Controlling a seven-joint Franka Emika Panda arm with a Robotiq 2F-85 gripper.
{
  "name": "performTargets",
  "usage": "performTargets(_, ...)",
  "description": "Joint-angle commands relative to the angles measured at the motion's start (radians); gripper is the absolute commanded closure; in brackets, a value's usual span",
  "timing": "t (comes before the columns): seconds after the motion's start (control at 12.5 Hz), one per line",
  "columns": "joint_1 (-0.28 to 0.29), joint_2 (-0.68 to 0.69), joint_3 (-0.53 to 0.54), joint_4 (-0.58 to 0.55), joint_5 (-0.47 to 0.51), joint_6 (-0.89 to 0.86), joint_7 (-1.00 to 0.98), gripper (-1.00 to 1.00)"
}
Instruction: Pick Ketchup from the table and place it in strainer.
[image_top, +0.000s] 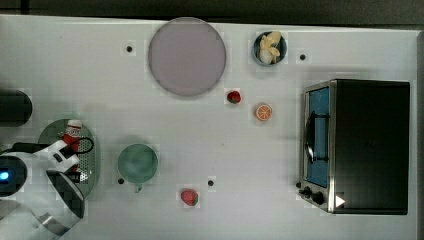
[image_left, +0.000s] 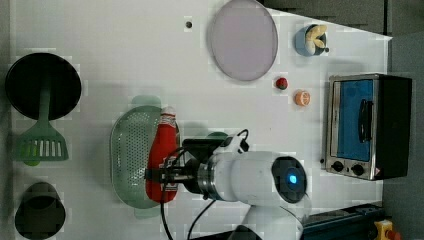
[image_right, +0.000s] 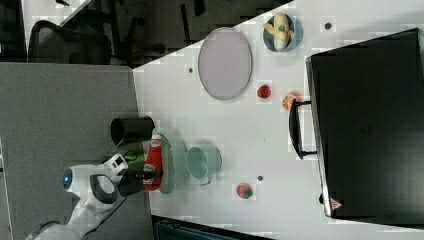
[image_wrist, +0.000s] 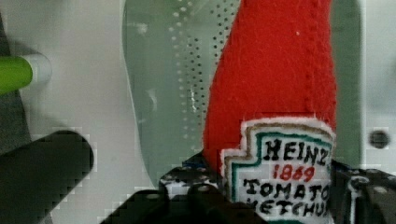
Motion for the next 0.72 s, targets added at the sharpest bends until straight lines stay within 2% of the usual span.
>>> performTargets(0.08, 0.002, 0.021, -0.021, 0.011, -0.041, 0.021, 0.067, -0.66)
performTargets(0.16, 0.002, 0.027, -0.025, 0.012, -0.050, 0.023, 0.067, -0.88)
performTargets(0.24, 0.002, 0.024, -0.025, 0.016, -0.050, 0.025, 0.067, -1.00)
performTargets(0.48, -0.009, -0.020, -0.028, 0.027, -0.048, 0.022, 0.071, -1.00)
performTargets(0.72, -0.074, -0.121, -0.042, 0.032, -0.042, -0.035, 0.077, -1.00)
